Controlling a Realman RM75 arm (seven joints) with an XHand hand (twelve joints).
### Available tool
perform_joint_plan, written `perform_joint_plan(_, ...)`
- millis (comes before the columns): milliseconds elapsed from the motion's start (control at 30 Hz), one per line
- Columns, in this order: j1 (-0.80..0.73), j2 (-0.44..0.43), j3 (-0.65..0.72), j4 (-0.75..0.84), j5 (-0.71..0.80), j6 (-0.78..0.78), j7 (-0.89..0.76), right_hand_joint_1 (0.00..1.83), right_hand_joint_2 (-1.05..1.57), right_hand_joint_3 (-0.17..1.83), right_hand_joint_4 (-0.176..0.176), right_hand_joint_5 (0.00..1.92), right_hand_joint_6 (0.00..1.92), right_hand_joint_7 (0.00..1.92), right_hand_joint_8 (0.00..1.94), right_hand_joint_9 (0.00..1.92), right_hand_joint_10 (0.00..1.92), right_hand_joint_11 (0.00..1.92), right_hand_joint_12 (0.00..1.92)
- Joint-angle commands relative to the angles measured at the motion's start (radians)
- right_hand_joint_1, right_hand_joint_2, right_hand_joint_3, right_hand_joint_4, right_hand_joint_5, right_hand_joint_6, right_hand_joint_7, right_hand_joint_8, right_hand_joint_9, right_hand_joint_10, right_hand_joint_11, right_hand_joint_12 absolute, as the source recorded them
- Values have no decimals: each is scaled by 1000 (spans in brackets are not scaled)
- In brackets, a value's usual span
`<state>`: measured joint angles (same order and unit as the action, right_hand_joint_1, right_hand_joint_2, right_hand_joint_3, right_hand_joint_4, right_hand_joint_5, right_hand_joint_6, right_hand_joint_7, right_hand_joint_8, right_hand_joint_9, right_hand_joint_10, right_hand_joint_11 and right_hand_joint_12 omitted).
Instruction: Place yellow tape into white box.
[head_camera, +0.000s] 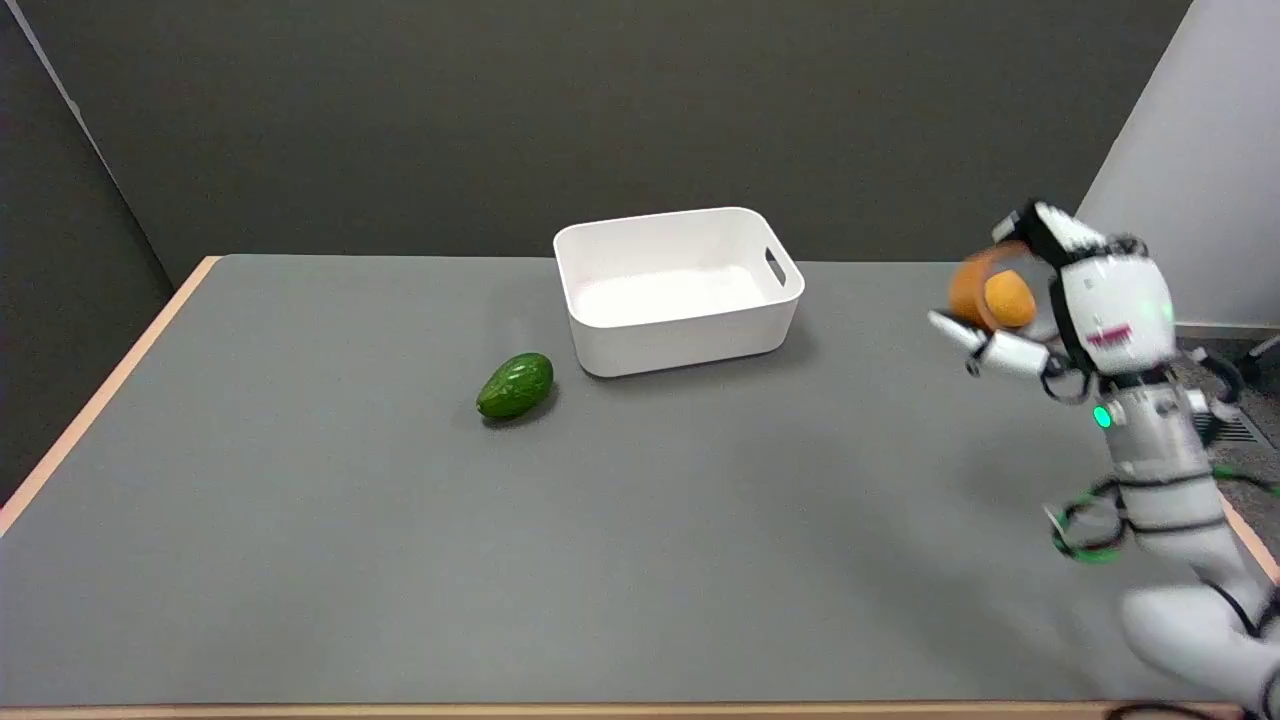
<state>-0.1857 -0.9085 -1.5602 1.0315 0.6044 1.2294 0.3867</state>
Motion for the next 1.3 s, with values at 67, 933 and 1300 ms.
perform_joint_plan(67, 723, -48, -438, -220, -28, -203, 3, 1057, 960, 605, -143, 756, 1480, 883, 1941, 1060, 1921, 1160, 1921)
perform_joint_plan(933, 1073, -463, -634, -679, -245, -528, 178, 1030, 1014, 531, -113, 723, 1501, 771, 1941, 929, 1921, 890, 1921)
perform_joint_plan(1300, 999, -417, -612, -573, -208, -695, 463, 598, 720, 891, 14, 399, 777, 653, 1196, 691, 1274, 263, 1778)
